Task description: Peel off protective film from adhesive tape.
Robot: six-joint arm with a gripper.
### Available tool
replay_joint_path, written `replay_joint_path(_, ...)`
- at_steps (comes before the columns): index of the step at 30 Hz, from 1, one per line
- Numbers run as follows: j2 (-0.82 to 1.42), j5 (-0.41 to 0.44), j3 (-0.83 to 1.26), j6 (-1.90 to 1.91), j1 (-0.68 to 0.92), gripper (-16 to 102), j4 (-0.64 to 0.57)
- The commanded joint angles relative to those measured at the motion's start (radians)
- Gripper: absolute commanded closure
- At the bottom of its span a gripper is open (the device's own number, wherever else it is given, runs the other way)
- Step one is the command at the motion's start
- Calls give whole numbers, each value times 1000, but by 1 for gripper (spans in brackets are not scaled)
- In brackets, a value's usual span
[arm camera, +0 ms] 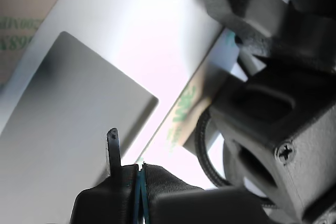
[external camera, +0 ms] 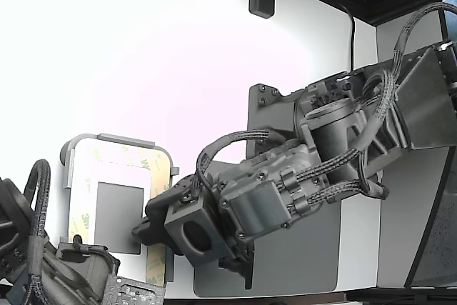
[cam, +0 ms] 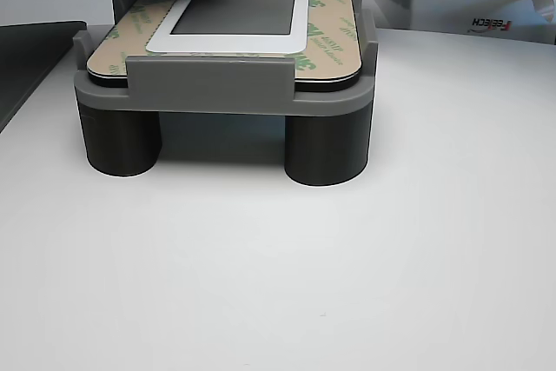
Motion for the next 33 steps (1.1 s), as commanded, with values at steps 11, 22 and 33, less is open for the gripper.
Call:
replay_joint_path(11, -43, 34, 69, -29, 17, 98, -169)
replay_joint_path(22, -104, 38, -55, -74, 48, 98, -101)
replay_joint_path(33, -115, 84, -74, -58, 124, 98, -83)
